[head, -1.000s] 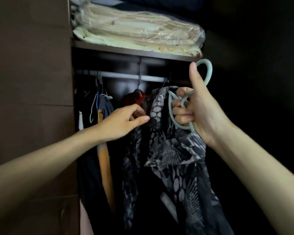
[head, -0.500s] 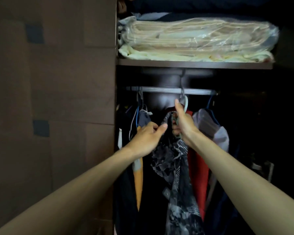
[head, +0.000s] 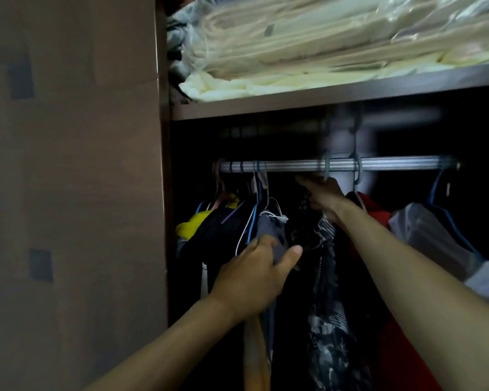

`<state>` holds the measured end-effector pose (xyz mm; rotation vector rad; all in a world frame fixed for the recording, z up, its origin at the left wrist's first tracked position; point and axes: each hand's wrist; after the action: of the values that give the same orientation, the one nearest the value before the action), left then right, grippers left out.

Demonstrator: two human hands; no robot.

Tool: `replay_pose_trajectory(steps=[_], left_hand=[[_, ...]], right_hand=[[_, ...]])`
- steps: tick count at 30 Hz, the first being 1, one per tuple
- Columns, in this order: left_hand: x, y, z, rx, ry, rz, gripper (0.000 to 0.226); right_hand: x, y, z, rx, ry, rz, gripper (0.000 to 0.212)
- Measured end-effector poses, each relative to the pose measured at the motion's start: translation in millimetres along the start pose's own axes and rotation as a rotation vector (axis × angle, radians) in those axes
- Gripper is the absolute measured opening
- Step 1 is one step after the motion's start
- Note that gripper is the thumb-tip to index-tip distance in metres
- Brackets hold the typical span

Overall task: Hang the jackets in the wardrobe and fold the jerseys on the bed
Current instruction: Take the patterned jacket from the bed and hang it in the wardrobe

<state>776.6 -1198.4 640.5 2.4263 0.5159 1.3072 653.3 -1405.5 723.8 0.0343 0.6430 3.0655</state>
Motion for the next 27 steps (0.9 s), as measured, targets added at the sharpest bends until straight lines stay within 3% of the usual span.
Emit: replay_pose_trajectory(steps=[2, 5, 9, 15, 18, 21, 24, 27], left_hand=[[0.2, -1.5, 2.6, 0.004, 0.055, -0.023, 0.062], [1.3, -4.8, 3.9, 0.003, 0.122, -0.049, 0.058], [4.1, -7.0, 8.6, -0.013, 0.129, -0.070, 0.052], [8.5, -11.2, 17.1, -0.040, 0.151, -0.107, 0.041], [11.6, -14.2, 18.0, -0.080, 0.105, -0.083, 0.043], [16.5, -19.6, 17.8, -0.117, 0.047, -0.058, 0.044], [21.7, -31.7, 13.9, -0.163, 0.000, -0.002, 0.043], [22.8, -51.8, 9.7, -0.222, -0.038, 0.043, 0.042]], right_hand=[[-1.1, 12.3, -4.6, -0.026, -0.110, 0.050, 0.012], [-4.9, 23.6, -13.2, -0.064, -0.270, 0.115, 0.035], [-12.7, 9.9, -8.8, -0.035, -0.292, 0.133, 0.040], [2.8, -35.7, -5.5, 0.030, -0.113, -0.018, 0.004], [16.6, -71.6, 1.6, 0.065, -0.065, -0.021, 0.017], [29.1, -121.8, 4.3, 0.094, -0.037, -0.011, 0.015], [43.2, -173.8, 4.0, 0.077, -0.060, 0.005, 0.036], [59.1, -225.5, 4.4, 0.025, -0.112, 0.021, 0.039]])
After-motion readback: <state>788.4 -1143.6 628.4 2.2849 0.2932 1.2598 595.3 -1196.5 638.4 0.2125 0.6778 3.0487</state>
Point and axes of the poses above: each hand's wrist, its own y-axis towards the middle knuckle, its own x-axis out of the back of the hand, z = x × y, and after that the axes turned 5 degrees about -z, right-handed
